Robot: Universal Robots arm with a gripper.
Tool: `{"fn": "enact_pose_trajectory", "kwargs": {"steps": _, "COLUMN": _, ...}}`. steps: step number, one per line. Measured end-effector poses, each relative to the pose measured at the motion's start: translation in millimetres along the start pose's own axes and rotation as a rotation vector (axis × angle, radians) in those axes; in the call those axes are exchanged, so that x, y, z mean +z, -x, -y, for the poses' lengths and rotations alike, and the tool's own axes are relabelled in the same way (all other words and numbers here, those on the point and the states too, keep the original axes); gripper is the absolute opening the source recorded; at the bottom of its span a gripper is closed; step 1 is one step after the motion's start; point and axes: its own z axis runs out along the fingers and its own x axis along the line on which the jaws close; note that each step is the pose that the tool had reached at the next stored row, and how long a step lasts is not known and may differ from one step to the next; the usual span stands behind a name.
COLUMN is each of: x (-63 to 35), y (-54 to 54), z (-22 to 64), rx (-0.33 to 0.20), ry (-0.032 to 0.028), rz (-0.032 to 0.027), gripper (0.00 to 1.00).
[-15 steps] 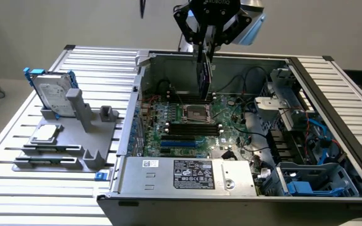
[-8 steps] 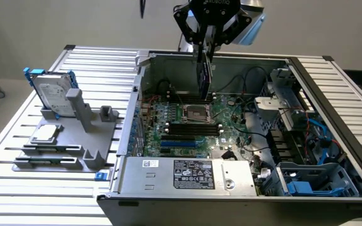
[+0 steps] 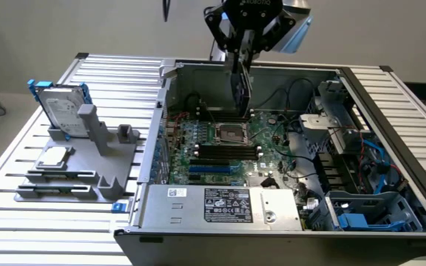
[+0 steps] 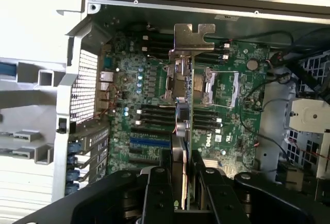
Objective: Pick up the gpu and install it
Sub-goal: 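Insert the gpu into the slot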
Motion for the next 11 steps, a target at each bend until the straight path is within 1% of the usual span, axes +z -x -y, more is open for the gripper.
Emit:
{"fn": "enact_pose_trajectory", "kwargs": {"steps": 2, "x": 0.3, "y": 0.0, "z": 0.0, "rx": -0.036, "ry": -0.0001, "rz": -0.0010, "gripper": 0.26}}
{"fn": "enact_pose_trajectory", "kwargs": {"steps": 8, "x": 1.9, "y": 0.0, "z": 0.1, "rx": -0.145, "ry": -0.0040, "rz": -0.0051, "gripper": 0.26}}
{"fn": "enact_pose_trajectory", "kwargs": {"steps": 11, "x": 2.8, "y": 0.1, "z": 0.1, "rx": -0.200, "ry": -0.0048, "rz": -0.0068, "gripper": 0.26}}
